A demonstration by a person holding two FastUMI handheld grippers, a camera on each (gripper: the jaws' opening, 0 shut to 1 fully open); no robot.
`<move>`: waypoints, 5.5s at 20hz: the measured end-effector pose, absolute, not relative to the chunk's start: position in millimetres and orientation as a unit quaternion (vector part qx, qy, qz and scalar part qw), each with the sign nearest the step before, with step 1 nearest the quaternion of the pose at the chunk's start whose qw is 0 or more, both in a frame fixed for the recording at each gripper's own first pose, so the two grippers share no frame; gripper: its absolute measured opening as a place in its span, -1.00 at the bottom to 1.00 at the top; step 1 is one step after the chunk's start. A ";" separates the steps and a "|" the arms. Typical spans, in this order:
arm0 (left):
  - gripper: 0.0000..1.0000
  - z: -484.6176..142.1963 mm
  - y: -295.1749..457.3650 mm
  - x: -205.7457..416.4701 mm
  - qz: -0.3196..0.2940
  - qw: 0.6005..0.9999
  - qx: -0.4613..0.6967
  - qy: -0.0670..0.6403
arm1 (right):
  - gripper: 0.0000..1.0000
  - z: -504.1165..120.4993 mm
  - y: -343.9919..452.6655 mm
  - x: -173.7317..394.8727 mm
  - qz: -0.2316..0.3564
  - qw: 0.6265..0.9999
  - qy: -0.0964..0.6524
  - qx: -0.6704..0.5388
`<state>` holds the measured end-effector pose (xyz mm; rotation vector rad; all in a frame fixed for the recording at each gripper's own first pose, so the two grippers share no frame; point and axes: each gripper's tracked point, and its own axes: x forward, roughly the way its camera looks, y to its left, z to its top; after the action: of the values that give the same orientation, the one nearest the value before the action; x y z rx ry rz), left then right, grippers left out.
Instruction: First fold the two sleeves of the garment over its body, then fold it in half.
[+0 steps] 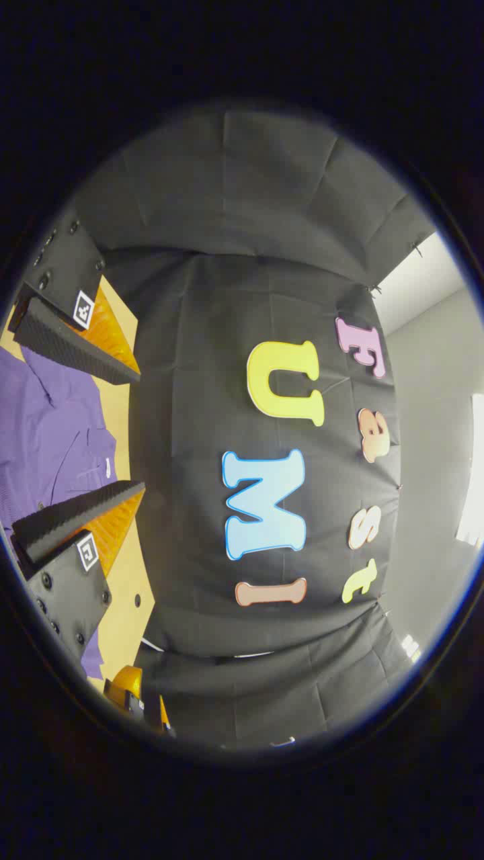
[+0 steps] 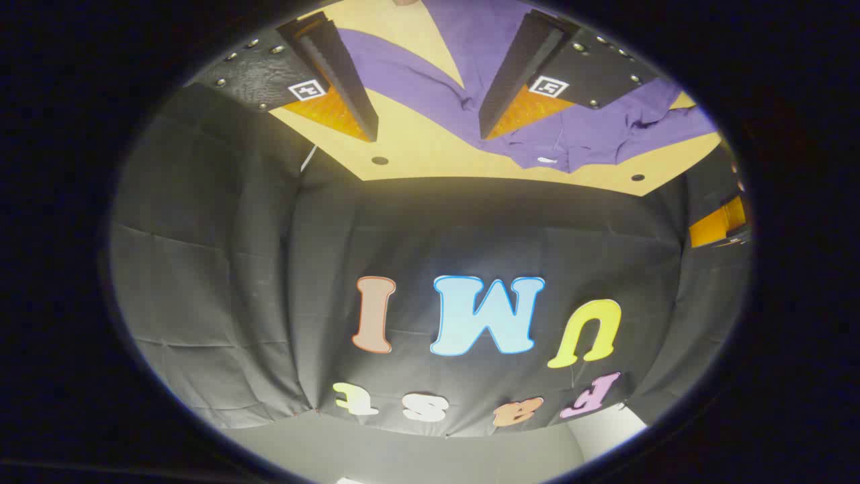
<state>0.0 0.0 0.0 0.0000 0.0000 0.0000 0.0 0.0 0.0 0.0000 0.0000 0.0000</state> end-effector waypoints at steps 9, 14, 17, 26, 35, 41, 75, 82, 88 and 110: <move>0.90 0.4 -4.1 0.4 -0.007 1.000 0.001 0.001 | 0.84 -1.5 -7.9 -1.7 -0.011 1.000 -0.003 -0.008; 0.90 -0.3 -2.4 0.9 -0.005 1.000 0.000 0.002 | 0.84 -7.6 -12.6 -0.2 -0.017 1.000 -0.001 -0.006; 0.90 -0.7 -0.3 0.6 -0.002 1.000 0.001 0.001 | 0.87 -21.4 -21.6 4.2 -0.027 0.999 0.019 0.007; 0.90 -1.9 2.3 0.9 0.006 1.000 0.005 0.006 | 0.86 -86.6 -83.8 9.0 -0.111 0.987 0.115 0.034; 0.90 -7.5 15.1 -5.7 0.029 0.999 0.011 0.017 | 0.86 -150.4 -136.7 13.6 -0.183 0.958 0.209 0.075; 0.90 -11.1 26.1 -10.9 0.045 0.999 0.020 0.023 | 0.86 -199.7 -163.7 19.2 -0.221 0.928 0.267 0.138; 0.90 -16.9 39.2 -13.4 0.030 0.999 0.012 0.018 | -0.96 -237.3 -159.0 41.0 -0.177 0.903 0.300 0.252; 0.90 -28.5 49.5 -8.0 0.021 0.999 -0.002 0.025 | -0.95 -160.9 -111.8 62.3 -0.114 0.929 0.245 0.254; 0.90 -41.9 69.1 -3.8 0.007 0.999 -0.012 0.029 | -0.96 -94.5 -52.8 99.8 -0.061 0.951 0.206 0.221; 0.89 -43.4 125.8 -23.3 0.053 0.998 -0.028 0.027 | -0.96 2.3 247.2 189.4 0.199 0.958 0.175 0.109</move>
<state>-23.3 125.8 -43.4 -0.0561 0.0548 0.1060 189.4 247.2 2.3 0.2212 0.3560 0.4027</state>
